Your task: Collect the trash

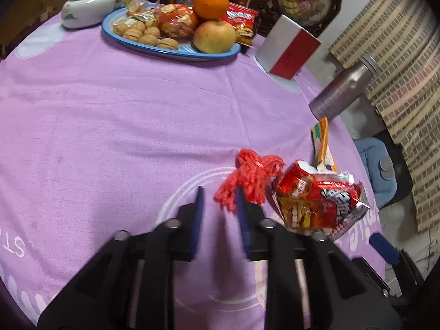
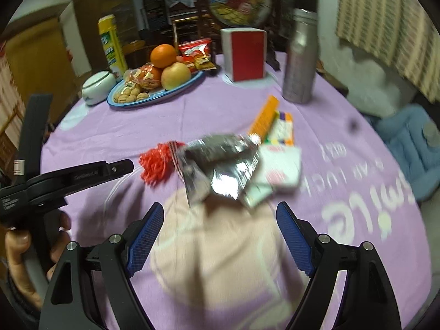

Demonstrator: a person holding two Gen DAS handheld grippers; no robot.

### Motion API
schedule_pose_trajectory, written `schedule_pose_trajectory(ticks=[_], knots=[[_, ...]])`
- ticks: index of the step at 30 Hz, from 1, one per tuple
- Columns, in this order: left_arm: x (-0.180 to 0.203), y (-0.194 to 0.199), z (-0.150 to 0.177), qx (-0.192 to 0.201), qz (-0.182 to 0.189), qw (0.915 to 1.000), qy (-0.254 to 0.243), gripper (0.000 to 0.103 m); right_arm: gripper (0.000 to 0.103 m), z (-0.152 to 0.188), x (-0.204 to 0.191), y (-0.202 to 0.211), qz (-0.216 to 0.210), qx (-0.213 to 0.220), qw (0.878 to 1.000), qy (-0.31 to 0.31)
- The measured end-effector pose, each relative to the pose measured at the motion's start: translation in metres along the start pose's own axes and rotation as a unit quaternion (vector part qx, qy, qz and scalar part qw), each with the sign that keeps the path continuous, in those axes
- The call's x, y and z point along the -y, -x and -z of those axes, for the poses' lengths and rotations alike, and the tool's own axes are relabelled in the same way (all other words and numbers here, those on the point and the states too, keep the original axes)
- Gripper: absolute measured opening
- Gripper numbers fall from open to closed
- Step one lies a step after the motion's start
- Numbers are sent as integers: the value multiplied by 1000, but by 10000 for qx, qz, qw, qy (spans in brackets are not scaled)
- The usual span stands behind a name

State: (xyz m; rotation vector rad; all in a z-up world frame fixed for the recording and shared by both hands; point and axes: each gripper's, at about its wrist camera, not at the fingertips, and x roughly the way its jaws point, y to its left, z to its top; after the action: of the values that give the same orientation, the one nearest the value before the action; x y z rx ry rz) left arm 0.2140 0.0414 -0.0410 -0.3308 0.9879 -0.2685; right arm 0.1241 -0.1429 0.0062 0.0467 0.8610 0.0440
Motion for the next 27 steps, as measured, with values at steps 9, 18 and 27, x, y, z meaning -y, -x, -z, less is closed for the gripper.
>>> schedule_pose_trajectory(ticks=[9, 18, 27], knots=[[1, 5, -4, 296, -184, 9994, -64, 59, 17, -26, -14, -46, 50, -153, 9997, 195], [8, 7, -2, 420, -82, 9989, -189, 66, 11, -6, 10, 14, -204, 482, 9985, -140], [36, -1, 12, 443, -30, 9960, -778, 67, 11, 39, 57, 56, -70, 497, 9977, -462]])
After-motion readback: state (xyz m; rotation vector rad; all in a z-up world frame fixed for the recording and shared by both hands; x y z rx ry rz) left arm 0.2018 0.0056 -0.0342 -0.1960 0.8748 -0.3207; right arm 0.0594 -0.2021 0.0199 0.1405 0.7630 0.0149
